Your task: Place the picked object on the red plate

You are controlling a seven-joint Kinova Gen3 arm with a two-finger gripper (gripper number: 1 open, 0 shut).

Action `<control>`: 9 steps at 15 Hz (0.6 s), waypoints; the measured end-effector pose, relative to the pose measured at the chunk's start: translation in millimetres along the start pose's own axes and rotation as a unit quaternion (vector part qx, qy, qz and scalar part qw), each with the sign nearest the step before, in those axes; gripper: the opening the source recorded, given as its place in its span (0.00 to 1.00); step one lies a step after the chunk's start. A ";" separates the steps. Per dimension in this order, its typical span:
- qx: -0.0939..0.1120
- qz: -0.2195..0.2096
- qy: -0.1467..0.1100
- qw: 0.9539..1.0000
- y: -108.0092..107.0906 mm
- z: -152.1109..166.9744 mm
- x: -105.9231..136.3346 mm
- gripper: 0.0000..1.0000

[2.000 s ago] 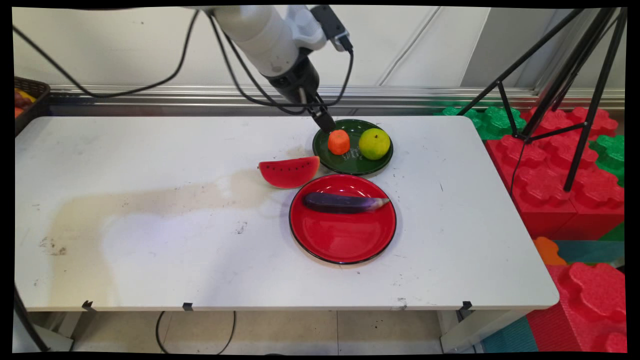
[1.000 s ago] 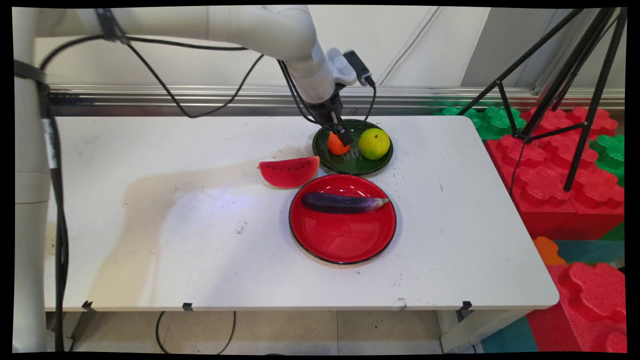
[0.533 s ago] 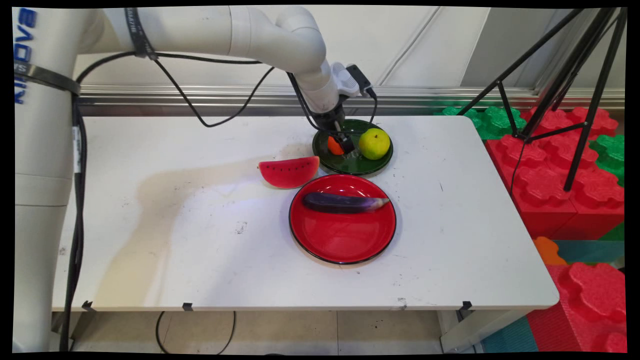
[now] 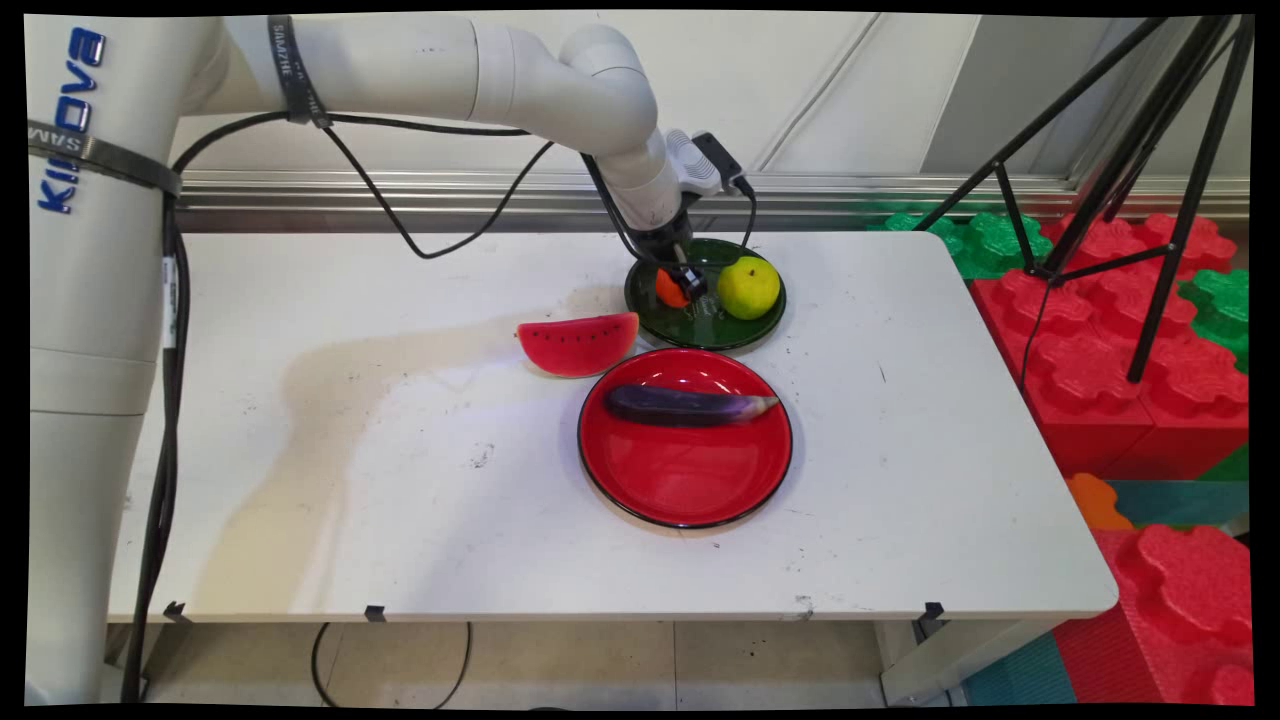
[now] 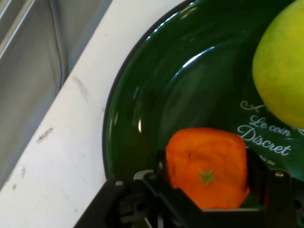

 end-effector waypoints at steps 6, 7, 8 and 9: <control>0.013 -0.016 0.009 1.000 -1.5 -19.5 -1.7 0.00; 0.016 -0.017 0.010 1.000 -1.5 -24.1 -1.5 0.00; 0.019 -0.017 0.013 1.000 -1.2 -32.1 -1.2 0.00; 0.023 -0.015 0.016 0.999 -0.7 -42.4 -1.0 0.00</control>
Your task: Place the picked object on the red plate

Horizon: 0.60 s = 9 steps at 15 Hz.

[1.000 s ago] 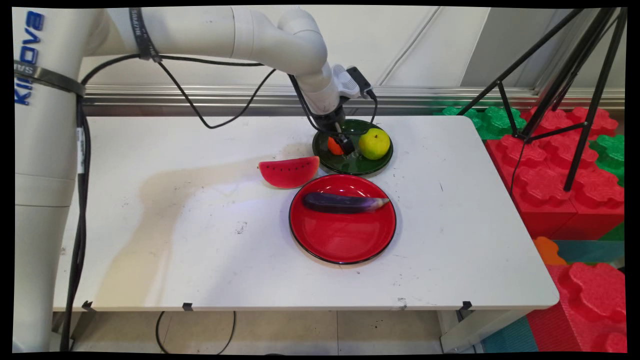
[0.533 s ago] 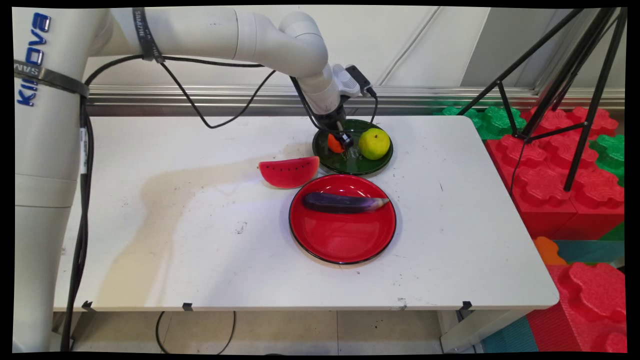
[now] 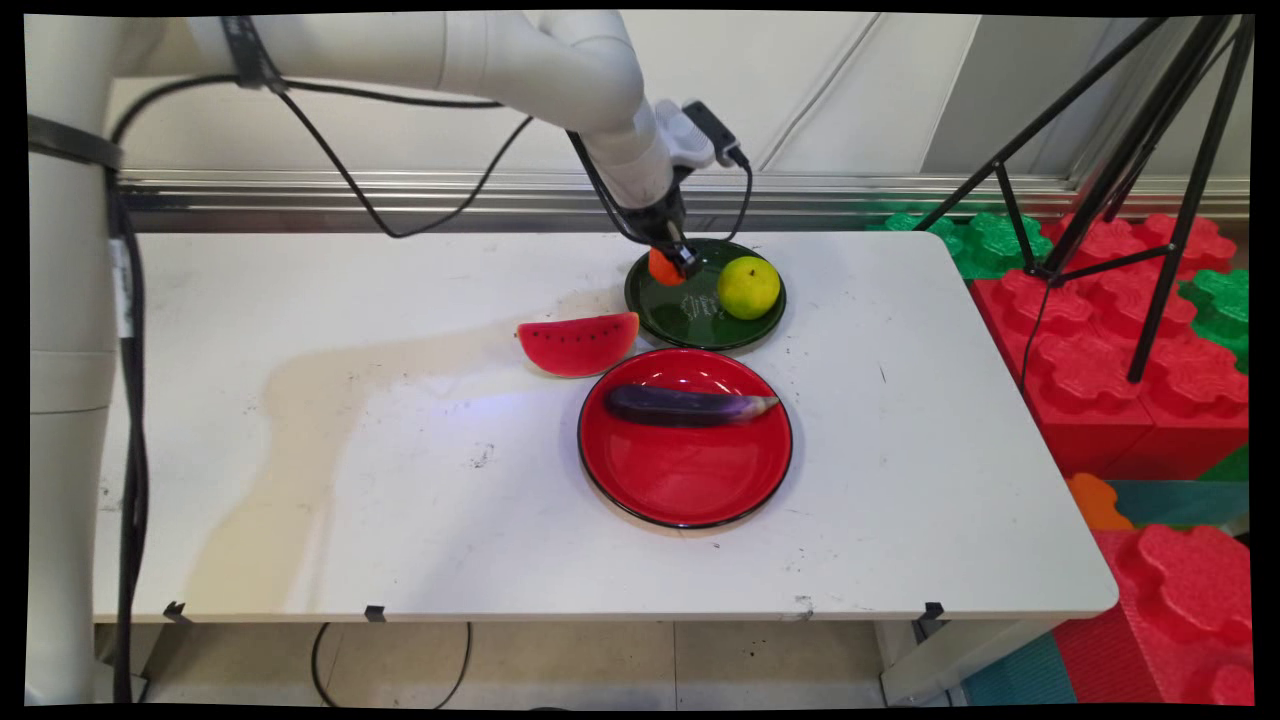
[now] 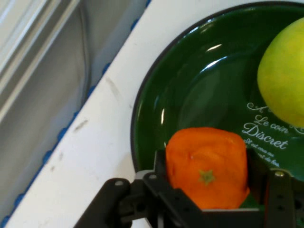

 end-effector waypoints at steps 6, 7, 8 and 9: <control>0.021 0.015 0.032 0.999 8.1 -70.2 1.0 0.00; 0.022 0.018 0.038 0.999 11.1 -83.1 -0.8 0.00; 0.023 0.021 0.042 0.999 13.5 -91.3 -2.2 0.00; 0.022 0.024 0.046 0.998 17.6 -104.1 -5.2 0.00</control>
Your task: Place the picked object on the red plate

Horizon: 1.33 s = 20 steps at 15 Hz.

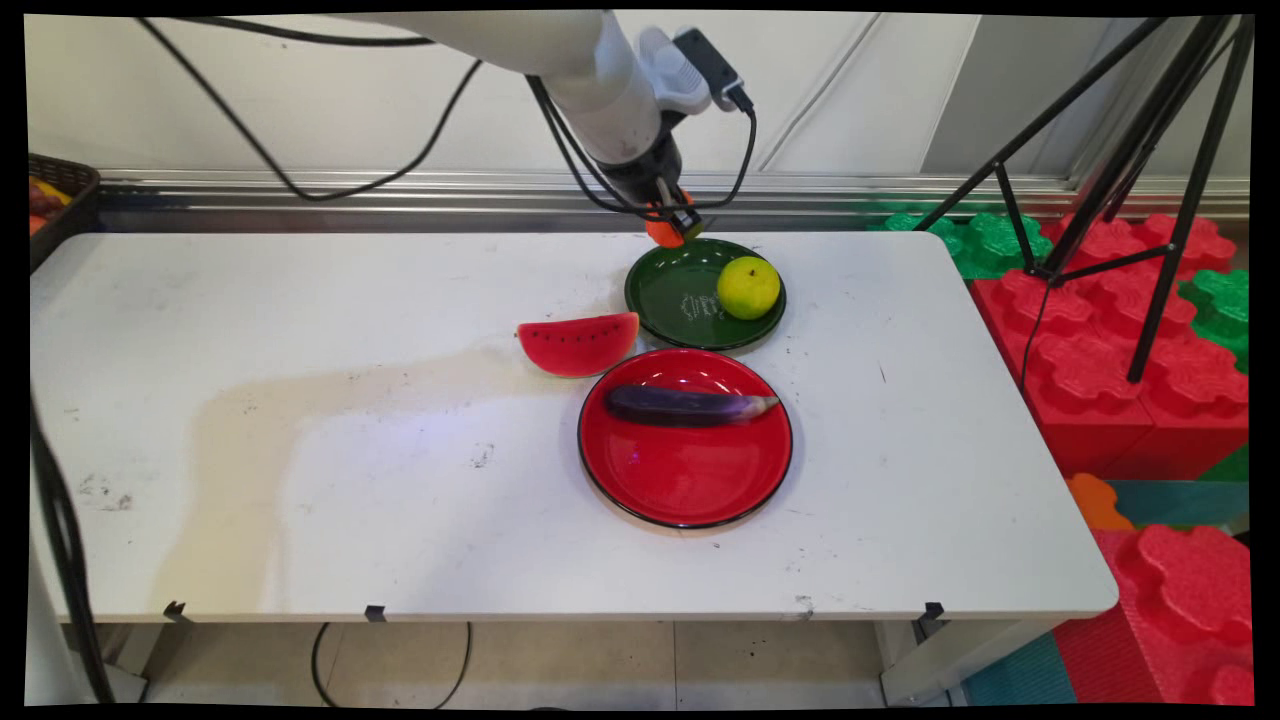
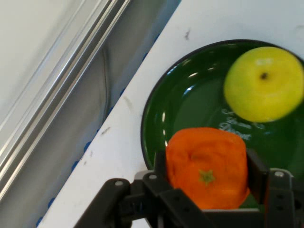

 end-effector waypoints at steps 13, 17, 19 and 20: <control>-0.057 0.048 -0.017 0.997 90.9 -108.4 -44.1 0.00; -0.072 0.049 -0.035 0.996 117.6 -112.2 -53.9 0.00; -0.078 0.050 -0.045 0.995 129.6 -111.2 -58.8 0.00; -0.081 0.051 -0.050 0.994 134.3 -110.3 -60.5 0.00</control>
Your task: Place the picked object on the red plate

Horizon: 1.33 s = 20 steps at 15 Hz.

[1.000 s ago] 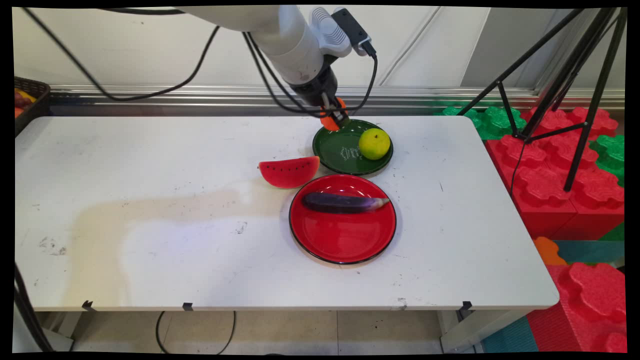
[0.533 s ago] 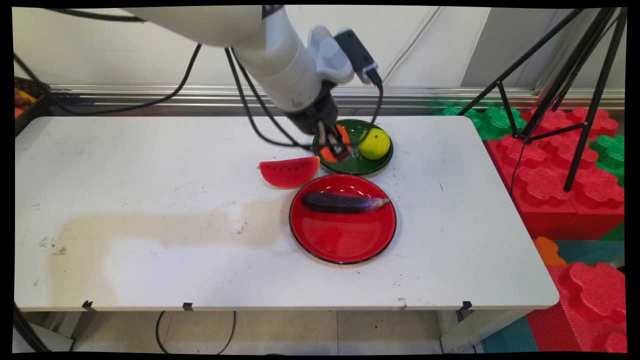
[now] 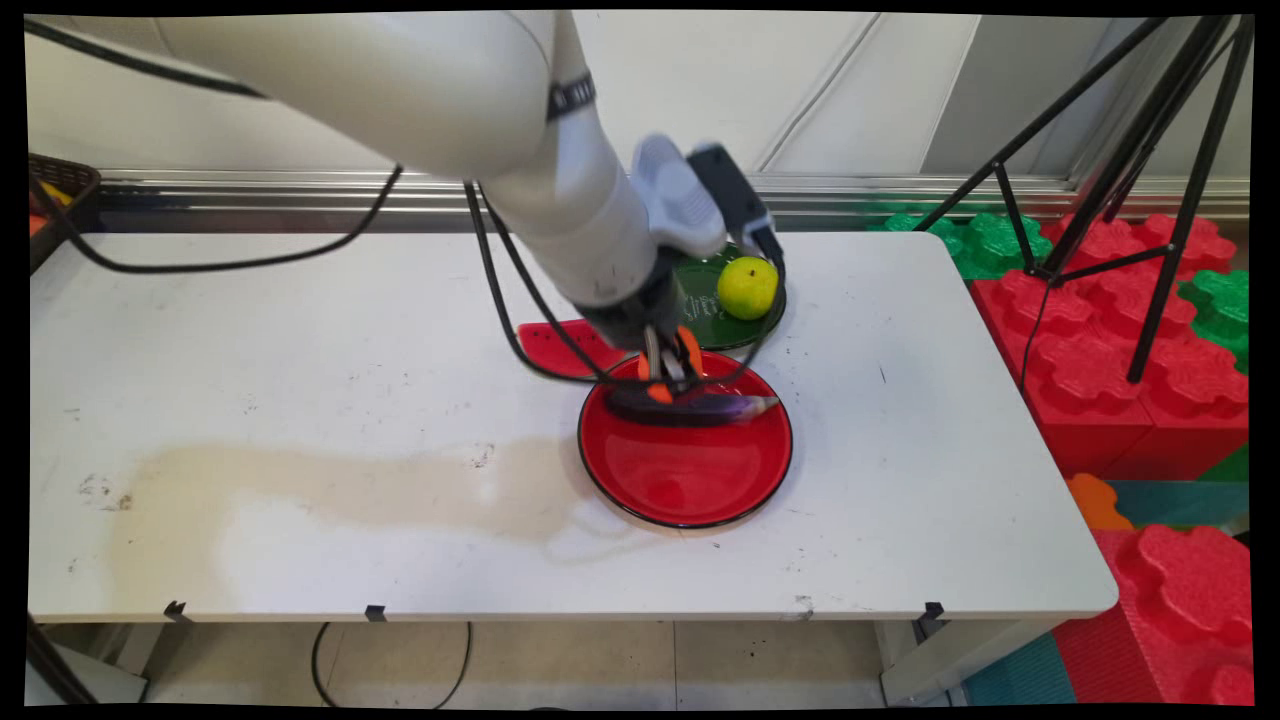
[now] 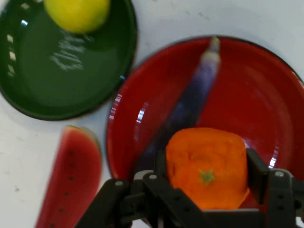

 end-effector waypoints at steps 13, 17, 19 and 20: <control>-0.024 0.034 -0.053 0.998 42.1 53.7 -16.7 0.00; -0.027 0.047 -0.057 0.997 45.8 72.0 -17.0 0.00; -0.028 0.053 -0.058 0.997 45.7 80.3 -17.5 0.00; -0.028 0.056 -0.059 0.996 45.4 84.7 -18.1 0.00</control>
